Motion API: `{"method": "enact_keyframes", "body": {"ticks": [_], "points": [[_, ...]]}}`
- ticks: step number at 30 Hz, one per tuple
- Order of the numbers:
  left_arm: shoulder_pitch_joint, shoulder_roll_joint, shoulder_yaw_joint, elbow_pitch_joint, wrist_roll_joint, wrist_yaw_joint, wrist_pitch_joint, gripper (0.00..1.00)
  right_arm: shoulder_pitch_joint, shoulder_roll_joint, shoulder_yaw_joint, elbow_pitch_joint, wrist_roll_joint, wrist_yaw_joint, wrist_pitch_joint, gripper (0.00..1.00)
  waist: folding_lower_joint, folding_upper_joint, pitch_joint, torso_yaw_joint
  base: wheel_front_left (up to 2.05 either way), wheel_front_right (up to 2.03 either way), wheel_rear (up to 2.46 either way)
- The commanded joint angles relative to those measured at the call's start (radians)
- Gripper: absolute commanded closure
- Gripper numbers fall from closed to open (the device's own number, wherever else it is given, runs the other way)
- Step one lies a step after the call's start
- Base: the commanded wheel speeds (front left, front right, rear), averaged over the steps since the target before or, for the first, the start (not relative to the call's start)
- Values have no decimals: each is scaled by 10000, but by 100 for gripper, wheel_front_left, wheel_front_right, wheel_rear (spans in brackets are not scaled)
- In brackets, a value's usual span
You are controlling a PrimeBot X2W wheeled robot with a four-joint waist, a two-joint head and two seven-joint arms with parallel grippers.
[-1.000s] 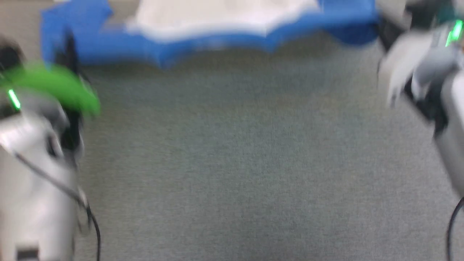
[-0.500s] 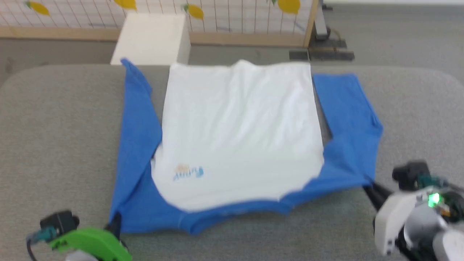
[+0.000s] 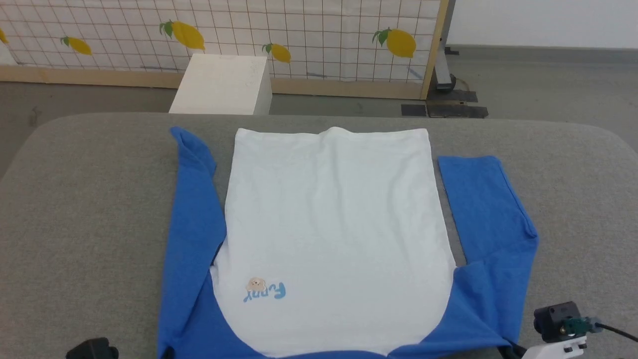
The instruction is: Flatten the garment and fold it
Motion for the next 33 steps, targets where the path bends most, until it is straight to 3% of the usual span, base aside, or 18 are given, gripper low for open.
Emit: {"method": "enact_keyframes", "body": {"ticks": [1, 4, 5, 6, 7, 8, 13, 21, 25, 33], "points": [[61, -12, 15, 174, -12, -25, -113, 100, 96, 29, -60, 167, -88, -34, -154, 100, 1, 0, 126, -47, 0, 0, 0], [-162, -149, -110, 589, 12, -161, -344, 100, 56, 182, 19, 640, -93, -34, -441, 100, 1, 0, 312, -54, 0, 0, 0], [-246, -169, -132, 712, 86, -158, -471, 90, 32, 227, 34, 792, -80, -34, -537, 100, 1, 0, 363, -55, 0, 0, 0], [-341, -185, -215, 875, 170, -195, -560, 8, -4, 275, 46, 968, -76, -34, -678, 96, 1, 0, 402, -53, 0, 0, 0], [-405, -227, -297, 985, 189, -237, -576, 0, -26, 297, 75, 1091, -74, -34, -807, 36, 1, 0, 440, -45, 0, 0, 0], [-481, -259, -381, 1067, 211, -310, -619, 0, -50, 336, 89, 1233, -29, -34, -954, 0, 1, 0, 477, -39, 0, 0, 0], [-709, -214, -377, 1082, 284, -424, -901, 0, -77, 480, -203, 1585, -46, -34, -1810, 0, 1, 0, 617, -24, 0, 0, 0], [-1354, 458, -128, -277, 989, -472, -1735, 0, -42, 756, -1656, 899, -494, -34, -3698, 0, 1, 0, 820, -210, 0, 0, 0], [-2274, 970, -116, -489, 1444, -650, -1995, 0, -406, 956, -1916, 515, -683, -34, -4624, 0, 1, 0, 1059, -469, 0, 0, 0], [-4503, 2223, -151, -149, 2148, -859, -1371, 0, -561, 1159, -1285, 46, -747, -34, -4493, 0, 1, 0, 1694, -1270, 0, 0, 0]]}}
